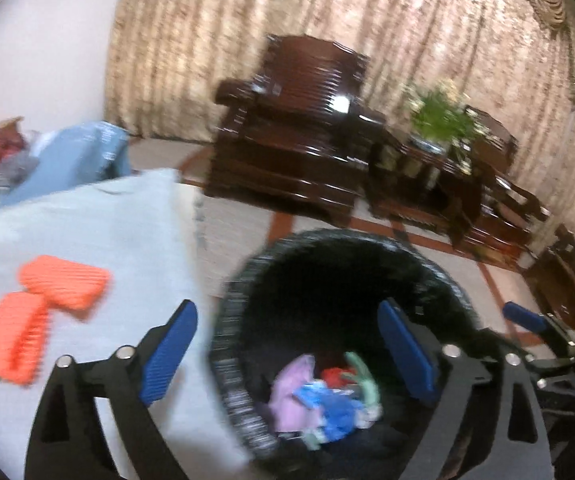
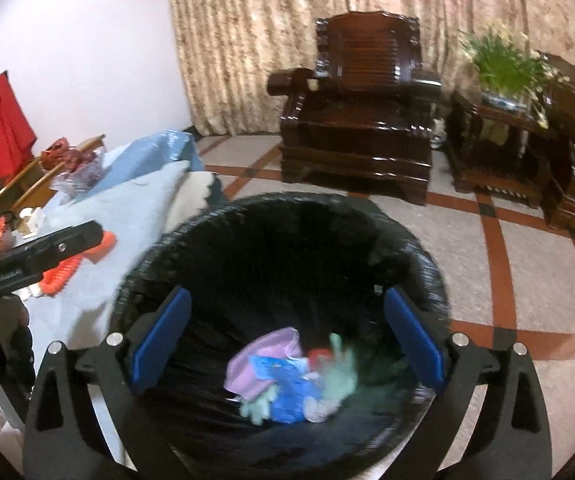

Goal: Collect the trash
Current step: 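Move both grippers back over the remaining trash on the table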

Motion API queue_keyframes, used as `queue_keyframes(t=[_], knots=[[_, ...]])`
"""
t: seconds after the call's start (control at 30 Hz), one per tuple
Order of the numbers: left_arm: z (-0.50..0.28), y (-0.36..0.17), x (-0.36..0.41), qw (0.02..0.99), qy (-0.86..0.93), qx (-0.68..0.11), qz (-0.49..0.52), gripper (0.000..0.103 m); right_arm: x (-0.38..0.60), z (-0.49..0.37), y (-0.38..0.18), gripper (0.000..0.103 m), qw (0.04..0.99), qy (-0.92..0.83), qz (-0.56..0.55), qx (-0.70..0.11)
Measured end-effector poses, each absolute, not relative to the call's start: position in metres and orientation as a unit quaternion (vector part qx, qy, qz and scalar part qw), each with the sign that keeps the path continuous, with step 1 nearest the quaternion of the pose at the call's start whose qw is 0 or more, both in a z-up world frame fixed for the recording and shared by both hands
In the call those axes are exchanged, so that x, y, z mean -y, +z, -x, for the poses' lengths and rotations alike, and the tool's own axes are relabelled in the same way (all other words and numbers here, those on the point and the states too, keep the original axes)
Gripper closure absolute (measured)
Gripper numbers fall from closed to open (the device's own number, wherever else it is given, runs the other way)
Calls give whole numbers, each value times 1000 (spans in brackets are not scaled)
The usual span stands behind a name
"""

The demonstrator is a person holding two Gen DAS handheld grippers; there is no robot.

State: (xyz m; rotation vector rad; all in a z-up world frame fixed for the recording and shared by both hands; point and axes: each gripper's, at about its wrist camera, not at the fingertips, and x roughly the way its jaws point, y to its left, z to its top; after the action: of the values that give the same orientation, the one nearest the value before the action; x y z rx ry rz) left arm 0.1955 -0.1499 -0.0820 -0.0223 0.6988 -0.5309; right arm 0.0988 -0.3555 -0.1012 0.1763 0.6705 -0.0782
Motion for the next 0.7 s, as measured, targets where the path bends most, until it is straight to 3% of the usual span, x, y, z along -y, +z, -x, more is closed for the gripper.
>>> queue_keyframes(t=[0.4,0.7], knots=[[-176,-78,-13,943,-87,-322,18,10,243,-140,-82,7,943,83,-54,-317],[-168,-90,-93,947,-8,-320,36,10,163,-173,-79,7,940,135,-9,-313]])
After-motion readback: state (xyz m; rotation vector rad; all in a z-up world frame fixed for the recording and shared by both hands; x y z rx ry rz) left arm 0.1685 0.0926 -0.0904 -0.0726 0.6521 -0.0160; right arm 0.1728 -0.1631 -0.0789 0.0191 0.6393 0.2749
